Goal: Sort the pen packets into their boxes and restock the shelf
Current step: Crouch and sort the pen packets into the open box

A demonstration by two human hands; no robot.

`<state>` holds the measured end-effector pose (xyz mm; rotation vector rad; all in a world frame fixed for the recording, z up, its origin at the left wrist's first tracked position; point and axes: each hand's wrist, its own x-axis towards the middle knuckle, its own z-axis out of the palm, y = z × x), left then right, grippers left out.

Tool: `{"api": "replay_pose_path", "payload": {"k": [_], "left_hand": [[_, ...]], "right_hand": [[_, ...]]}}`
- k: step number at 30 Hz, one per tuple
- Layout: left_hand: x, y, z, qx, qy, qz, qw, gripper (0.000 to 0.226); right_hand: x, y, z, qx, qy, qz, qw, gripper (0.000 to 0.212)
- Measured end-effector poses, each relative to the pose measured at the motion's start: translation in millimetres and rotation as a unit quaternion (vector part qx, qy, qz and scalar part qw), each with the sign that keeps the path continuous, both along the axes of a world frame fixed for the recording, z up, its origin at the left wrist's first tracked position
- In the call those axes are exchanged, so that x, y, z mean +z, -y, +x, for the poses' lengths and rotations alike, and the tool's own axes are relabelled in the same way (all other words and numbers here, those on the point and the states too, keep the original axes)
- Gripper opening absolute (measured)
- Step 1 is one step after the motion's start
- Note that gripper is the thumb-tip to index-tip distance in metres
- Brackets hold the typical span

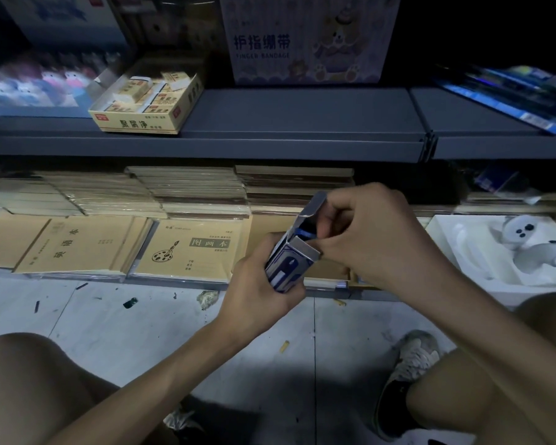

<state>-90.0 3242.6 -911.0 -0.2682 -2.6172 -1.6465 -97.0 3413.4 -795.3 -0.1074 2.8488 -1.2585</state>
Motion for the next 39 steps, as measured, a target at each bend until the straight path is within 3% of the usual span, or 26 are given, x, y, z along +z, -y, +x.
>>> {"api": "replay_pose_path", "payload": {"k": [6,9,12,14,17,27,34,36,39], "left_hand": [[-3,7,-4,0.021,0.05,0.1,0.994,0.037],[-6,10,-5,0.03,0.085,0.145,0.985,0.044],[-10,10,-7,0.033,0.147,0.229,0.962,0.054],[-10,9,-9,0.005,0.197,0.287,0.937,0.064],[-4,6,-8,-0.038,0.24,0.327,0.913,0.05],[4,2,-6,-0.034,0.256,0.352,0.899,0.051],[-2,18,-13,0.039,0.219,0.304,0.926,0.053],[-1,21,-13,0.037,0.213,0.293,0.932,0.06],[-1,25,-9,0.048,0.165,0.197,0.965,0.052]], "right_hand": [[20,-16,8,-0.027,-0.056,-0.15,0.987,0.033],[11,-28,-5,-0.099,-0.062,-0.176,0.978,0.024],[-8,-28,-19,-0.117,0.041,-0.192,0.974,0.015],[-18,-21,-20,-0.082,0.119,-0.193,0.97,0.025],[-29,-7,-15,-0.05,0.144,-0.206,0.967,0.036],[-44,-5,-12,-0.098,0.072,-0.285,0.951,0.01],[-21,-33,-11,-0.119,-0.067,-0.299,0.945,0.008],[-15,-36,-10,-0.099,-0.068,-0.337,0.934,0.01],[-8,-35,-8,-0.068,-0.032,-0.428,0.901,0.013]]}}
